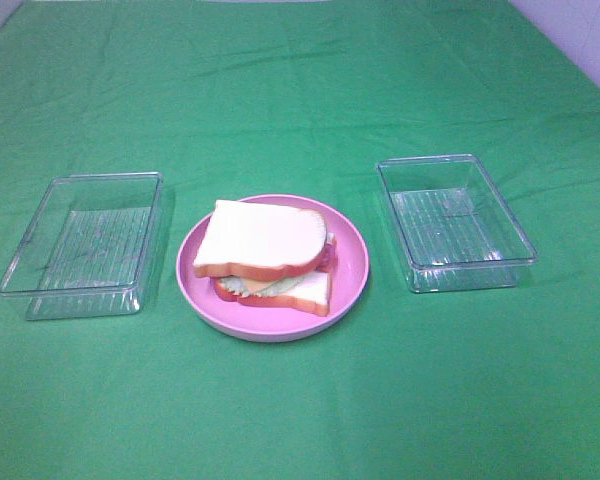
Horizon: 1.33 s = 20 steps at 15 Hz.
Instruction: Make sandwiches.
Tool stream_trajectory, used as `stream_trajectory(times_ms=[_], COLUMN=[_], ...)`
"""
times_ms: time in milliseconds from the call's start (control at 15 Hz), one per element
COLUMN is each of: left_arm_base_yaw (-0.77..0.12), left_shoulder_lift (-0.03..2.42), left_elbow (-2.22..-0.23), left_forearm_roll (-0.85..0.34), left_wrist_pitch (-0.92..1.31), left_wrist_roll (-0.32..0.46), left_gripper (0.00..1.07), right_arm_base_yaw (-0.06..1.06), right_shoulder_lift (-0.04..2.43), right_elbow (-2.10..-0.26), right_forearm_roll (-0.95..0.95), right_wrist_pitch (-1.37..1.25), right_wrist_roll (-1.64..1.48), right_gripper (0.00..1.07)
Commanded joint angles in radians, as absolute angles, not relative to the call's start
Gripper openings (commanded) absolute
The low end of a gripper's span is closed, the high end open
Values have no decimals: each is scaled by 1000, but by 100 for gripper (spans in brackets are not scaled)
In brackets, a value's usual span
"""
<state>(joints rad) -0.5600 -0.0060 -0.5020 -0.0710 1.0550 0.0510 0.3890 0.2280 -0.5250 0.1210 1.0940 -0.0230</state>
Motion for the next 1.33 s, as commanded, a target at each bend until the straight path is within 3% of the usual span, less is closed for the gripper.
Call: stream_trajectory(times_ms=[67,733,1067,1333], left_arm_base_yaw=[-562,-562,-292,-51], left_shoulder_lift=[-25,-25,-25,-25], left_elbow=[-499,-499,-499,-499], left_forearm_roll=[-80,-80,-80,-80], left_wrist_pitch=[1046,1046,1046,1046], left_wrist_roll=[57,57,57,57], left_gripper=[74,74,74,74], right_arm_base_yaw=[387,387,329,120], right_shoulder_lift=[97,40,40,40], right_elbow=[-520,-504,-504,-504], right_forearm_roll=[90,57,65,65], right_wrist_pitch=[1085,1060,1060,1060], right_wrist_roll=[-83,-69,-69,-69], right_gripper=[68,68,68,68])
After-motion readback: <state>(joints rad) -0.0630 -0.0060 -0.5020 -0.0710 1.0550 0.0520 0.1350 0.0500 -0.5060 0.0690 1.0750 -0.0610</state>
